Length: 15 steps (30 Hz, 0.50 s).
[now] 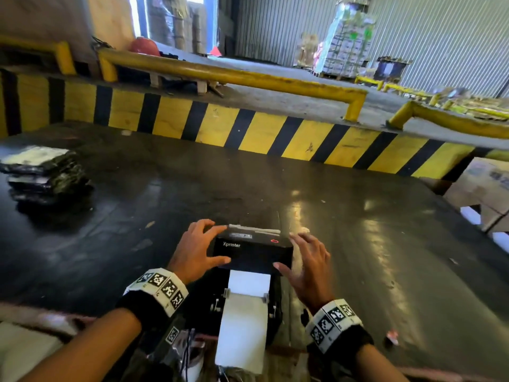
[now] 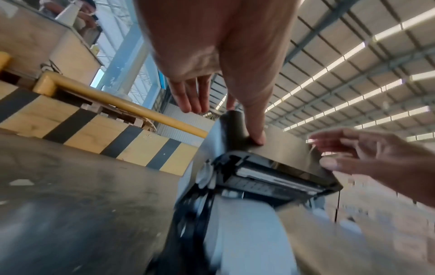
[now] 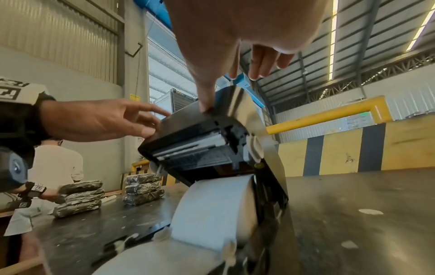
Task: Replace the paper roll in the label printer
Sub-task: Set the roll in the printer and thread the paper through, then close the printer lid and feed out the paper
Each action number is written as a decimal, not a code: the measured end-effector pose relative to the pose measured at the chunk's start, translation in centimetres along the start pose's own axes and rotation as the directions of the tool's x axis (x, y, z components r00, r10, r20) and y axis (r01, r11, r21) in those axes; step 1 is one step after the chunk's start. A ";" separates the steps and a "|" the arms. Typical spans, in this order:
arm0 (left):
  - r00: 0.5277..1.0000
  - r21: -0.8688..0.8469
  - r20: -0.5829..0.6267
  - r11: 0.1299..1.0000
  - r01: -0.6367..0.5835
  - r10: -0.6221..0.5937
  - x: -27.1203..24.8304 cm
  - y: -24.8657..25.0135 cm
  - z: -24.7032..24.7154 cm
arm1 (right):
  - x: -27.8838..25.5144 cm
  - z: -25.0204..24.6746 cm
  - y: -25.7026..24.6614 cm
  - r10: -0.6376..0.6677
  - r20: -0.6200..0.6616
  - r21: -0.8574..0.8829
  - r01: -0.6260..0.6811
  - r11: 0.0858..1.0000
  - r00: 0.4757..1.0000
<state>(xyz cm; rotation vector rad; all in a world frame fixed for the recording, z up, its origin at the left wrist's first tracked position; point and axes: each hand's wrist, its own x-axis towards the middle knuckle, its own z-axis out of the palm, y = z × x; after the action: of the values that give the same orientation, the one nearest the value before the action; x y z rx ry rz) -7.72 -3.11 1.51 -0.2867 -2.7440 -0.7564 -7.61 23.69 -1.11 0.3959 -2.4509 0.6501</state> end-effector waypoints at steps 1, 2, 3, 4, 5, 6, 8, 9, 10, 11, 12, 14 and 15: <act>1.000 0.039 0.017 0.999 -0.015 0.014 -1.3 -0.1 0.3 | -1.0 0.1 0.0 -0.002 0.041 0.006 0.002 1.000 0.999; 0.999 0.069 0.022 0.997 -0.033 0.031 -2.3 -0.2 0.7 | -1.9 0.2 0.0 -0.009 0.072 -0.002 0.009 1.000 0.997; 0.999 0.099 0.017 0.994 -0.051 0.050 -3.3 -0.3 1.1 | -2.6 0.3 0.0 -0.010 0.104 -0.013 0.012 1.000 0.995; 0.998 0.133 0.016 0.989 -0.068 0.066 -4.3 -0.2 1.6 | -3.5 0.4 0.0 -0.011 0.136 -0.024 0.014 1.000 0.991; 0.996 0.165 0.015 0.982 -0.087 0.086 -5.0 -0.2 2.1 | -4.2 0.5 -0.1 -0.006 0.166 -0.039 0.012 0.999 0.986; 0.995 0.192 0.016 0.976 -0.099 0.098 -5.9 -0.1 2.5 | -5.0 0.7 -0.2 0.002 0.188 -0.057 0.008 0.998 0.982; 0.992 0.229 0.024 0.966 -0.123 0.120 -7.0 -0.3 3.2 | -6.3 1.2 -0.3 0.008 0.220 -0.088 0.011 0.996 0.975; 0.991 0.240 0.022 0.961 -0.136 0.134 -7.6 -0.5 3.5 | -7.0 1.4 -0.4 0.007 0.245 -0.100 0.018 0.995 0.969; 0.989 0.242 0.022 0.960 -0.145 0.144 -8.1 -0.9 3.9 | -7.6 1.7 -0.5 0.006 0.268 -0.113 0.025 0.993 0.963; 0.989 0.241 0.024 0.959 -0.148 0.147 -8.8 -1.2 4.3 | -8.3 2.0 -0.5 0.008 0.279 -0.121 0.027 0.992 0.960; 0.988 0.245 0.031 0.958 -0.152 0.149 -9.3 -1.6 4.6 | -8.7 2.3 -0.6 0.015 0.277 -0.124 0.020 0.992 0.961; 0.987 0.259 0.067 0.953 -0.157 0.144 -10.3 -2.3 4.9 | -9.5 2.7 -0.7 0.048 0.266 -0.150 -0.008 0.989 0.963; 0.986 0.275 0.103 0.949 -0.154 0.130 -10.7 -2.5 5.1 | -10.0 2.9 -0.7 0.071 0.270 -0.177 -0.023 0.984 0.960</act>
<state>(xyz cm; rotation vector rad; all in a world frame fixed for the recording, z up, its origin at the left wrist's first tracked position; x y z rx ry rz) 0.62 -3.80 -7.22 -0.4564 -2.8242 -0.3154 -0.71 22.93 -8.83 0.3812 -2.7638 0.4185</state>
